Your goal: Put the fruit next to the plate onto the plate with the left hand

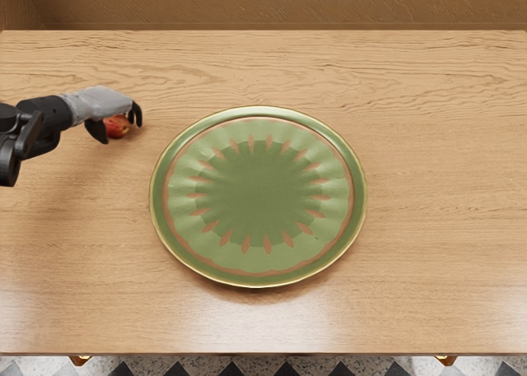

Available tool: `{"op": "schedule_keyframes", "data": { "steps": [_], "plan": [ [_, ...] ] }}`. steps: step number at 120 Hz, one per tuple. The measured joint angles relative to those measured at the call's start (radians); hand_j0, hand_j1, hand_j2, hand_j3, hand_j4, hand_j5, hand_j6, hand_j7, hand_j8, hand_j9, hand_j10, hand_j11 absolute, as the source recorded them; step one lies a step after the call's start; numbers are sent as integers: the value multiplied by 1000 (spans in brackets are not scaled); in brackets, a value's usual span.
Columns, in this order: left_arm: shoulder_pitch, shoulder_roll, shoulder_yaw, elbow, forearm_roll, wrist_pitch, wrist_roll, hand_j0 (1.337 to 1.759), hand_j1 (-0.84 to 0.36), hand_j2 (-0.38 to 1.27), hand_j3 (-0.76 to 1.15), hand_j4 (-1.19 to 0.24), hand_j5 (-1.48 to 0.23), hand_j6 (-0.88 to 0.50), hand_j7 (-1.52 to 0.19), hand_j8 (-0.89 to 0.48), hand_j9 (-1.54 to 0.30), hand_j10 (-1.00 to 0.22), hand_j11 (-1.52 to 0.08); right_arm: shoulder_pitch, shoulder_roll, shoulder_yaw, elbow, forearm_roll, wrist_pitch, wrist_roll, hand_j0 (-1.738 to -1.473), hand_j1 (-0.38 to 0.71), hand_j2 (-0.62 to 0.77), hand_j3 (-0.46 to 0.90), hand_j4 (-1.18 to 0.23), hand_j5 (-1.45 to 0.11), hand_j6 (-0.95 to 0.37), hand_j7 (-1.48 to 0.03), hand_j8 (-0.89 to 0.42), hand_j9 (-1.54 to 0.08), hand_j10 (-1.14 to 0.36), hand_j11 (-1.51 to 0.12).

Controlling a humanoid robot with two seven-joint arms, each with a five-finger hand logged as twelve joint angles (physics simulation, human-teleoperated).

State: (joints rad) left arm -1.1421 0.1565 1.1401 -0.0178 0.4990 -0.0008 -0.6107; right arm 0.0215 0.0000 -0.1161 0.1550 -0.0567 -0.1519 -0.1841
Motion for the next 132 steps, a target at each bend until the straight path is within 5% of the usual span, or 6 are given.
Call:
{"op": "schedule_keyframes", "data": {
  "steps": [42,132],
  "plan": [
    [12,3,16,2,4,-2,0,1658,-245,121,0,-561,-621,-544,-625,-484,-650,-559,-665,0,0,0,2,0,0,0,-1658,-349,0,0,0,0,-1,0,0,0,0,0],
    [16,12,20,2,4,-1,0,1654,-252,261,0,-688,-827,-551,-838,-464,-858,-544,-878,0,0,0,6,0,0,0,-1658,-349,0,0,0,0,-1,0,0,0,0,0]
  ]
}}
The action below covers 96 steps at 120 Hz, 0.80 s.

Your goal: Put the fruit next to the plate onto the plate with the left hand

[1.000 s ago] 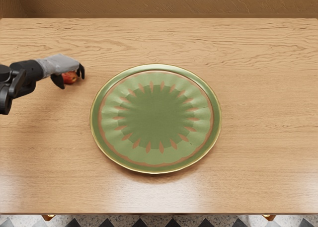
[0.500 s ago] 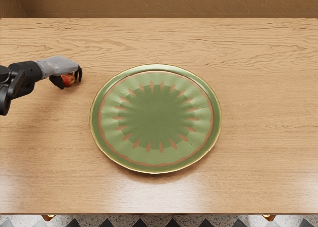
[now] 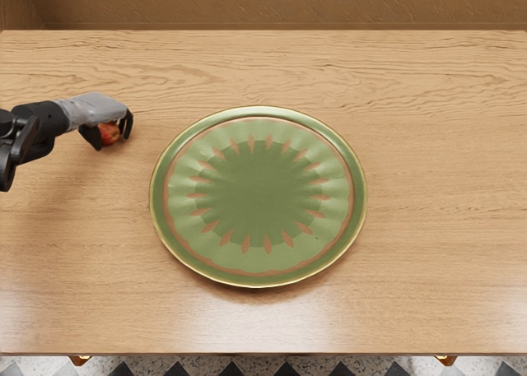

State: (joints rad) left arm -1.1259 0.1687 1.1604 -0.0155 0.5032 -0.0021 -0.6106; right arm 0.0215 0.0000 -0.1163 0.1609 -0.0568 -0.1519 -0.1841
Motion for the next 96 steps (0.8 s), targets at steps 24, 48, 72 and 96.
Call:
{"op": "schedule_keyframes", "data": {
  "steps": [24,48,72,96],
  "plan": [
    [-4,8,-5,0,0,-4,0,1656,-254,440,0,-700,-883,-619,-884,-503,-899,-607,-912,0,0,0,0,0,0,0,-1658,-349,0,0,0,0,0,0,0,0,0,0],
    [-42,-13,-57,0,-6,-9,0,1656,-261,552,0,-696,-946,-626,-934,-517,-941,-636,-944,0,0,0,0,0,0,0,-1658,-349,0,0,0,0,0,0,0,0,0,0],
    [-92,-76,-95,-2,-7,-15,-1,1655,-264,561,0,-700,-990,-601,-971,-509,-974,-607,-972,0,0,0,0,0,0,0,-1658,-349,0,0,0,0,0,0,0,0,0,0],
    [-144,-145,-115,-9,-8,-20,-1,1656,-287,577,0,-719,-1019,-547,-1003,-474,-997,-580,-995,0,0,1,0,0,0,0,-1658,-349,0,0,0,0,0,0,0,0,0,0]
  ]
}}
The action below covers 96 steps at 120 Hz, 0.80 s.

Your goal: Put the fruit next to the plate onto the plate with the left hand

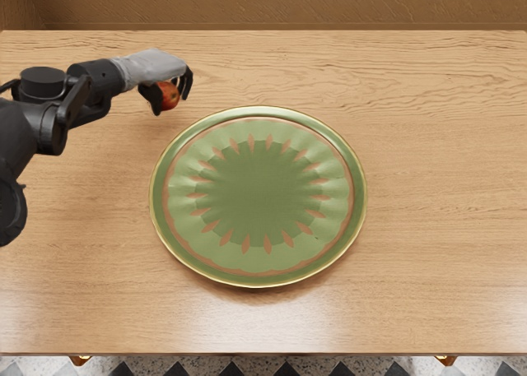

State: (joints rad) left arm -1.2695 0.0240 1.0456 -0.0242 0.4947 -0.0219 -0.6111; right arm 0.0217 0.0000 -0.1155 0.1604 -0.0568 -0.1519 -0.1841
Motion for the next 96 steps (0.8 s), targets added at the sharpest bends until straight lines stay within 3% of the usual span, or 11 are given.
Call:
{"op": "schedule_keyframes", "data": {
  "steps": [16,31,55,96],
  "plan": [
    [-41,-24,-12,-14,1,-2,0,1657,-309,593,0,-733,-1034,-512,-1013,-467,-1013,-573,-1012,2,0,0,-1,0,0,0,-1658,-349,0,0,0,0,0,0,0,0,0,0],
    [-71,-24,-35,-73,0,-1,0,1657,-317,563,0,-740,-1046,-488,-1016,-437,-1018,-631,-1018,4,0,0,-1,0,0,0,-1658,-349,0,0,0,0,-1,0,0,0,0,0],
    [-118,-24,-72,-147,2,-2,0,1657,-372,650,0,-733,-1081,-443,-1031,-434,-1023,-679,-1022,4,0,0,-5,1,0,0,-1658,-349,0,0,0,0,0,0,0,0,0,0],
    [-162,-24,-178,-245,0,5,1,1657,-408,818,0,-751,-1059,-514,-1037,-487,-1020,-755,-1021,4,0,0,-7,1,0,0,-1658,-349,0,0,0,0,-1,0,0,0,0,0]
  ]
}}
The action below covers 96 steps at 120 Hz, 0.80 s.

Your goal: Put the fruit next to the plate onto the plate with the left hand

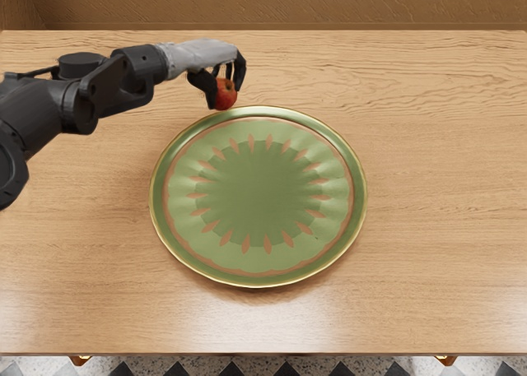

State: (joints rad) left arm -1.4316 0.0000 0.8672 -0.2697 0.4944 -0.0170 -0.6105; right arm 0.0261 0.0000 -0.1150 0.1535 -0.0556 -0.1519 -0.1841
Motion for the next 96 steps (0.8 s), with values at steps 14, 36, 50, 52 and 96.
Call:
{"op": "schedule_keyframes", "data": {
  "steps": [14,36,50,52,96],
  "plan": [
    [6,0,-44,-60,0,6,0,1657,-419,876,0,-759,-1047,-536,-1035,-509,-1019,-764,-1019,0,0,0,0,0,0,0,-1658,-349,0,0,0,0,-1,0,0,0,0,0],
    [33,0,-75,-122,2,32,0,1656,-429,835,0,-732,-1019,-555,-1009,-494,-992,-742,-992,0,0,0,0,0,0,0,-1658,-349,0,0,0,0,-1,0,0,0,0,0],
    [52,0,-161,-137,0,38,0,1657,-195,507,0,-504,-694,-405,-688,-370,-678,-510,-679,0,0,0,0,-1,0,0,-1658,-349,0,0,0,0,-1,0,0,0,0,0],
    [54,0,-168,-138,-1,39,0,1657,-162,469,0,-473,-650,-381,-644,-349,-635,-478,-636,0,0,0,0,-1,0,0,-1658,-349,0,0,0,0,-1,0,0,0,0,0],
    [158,0,-412,-134,-4,37,0,1658,239,85,0,-105,-138,-91,-137,-85,-135,-105,-135,0,0,0,0,-1,0,0,-1658,-349,0,0,0,0,-1,0,0,0,0,0]
  ]
}}
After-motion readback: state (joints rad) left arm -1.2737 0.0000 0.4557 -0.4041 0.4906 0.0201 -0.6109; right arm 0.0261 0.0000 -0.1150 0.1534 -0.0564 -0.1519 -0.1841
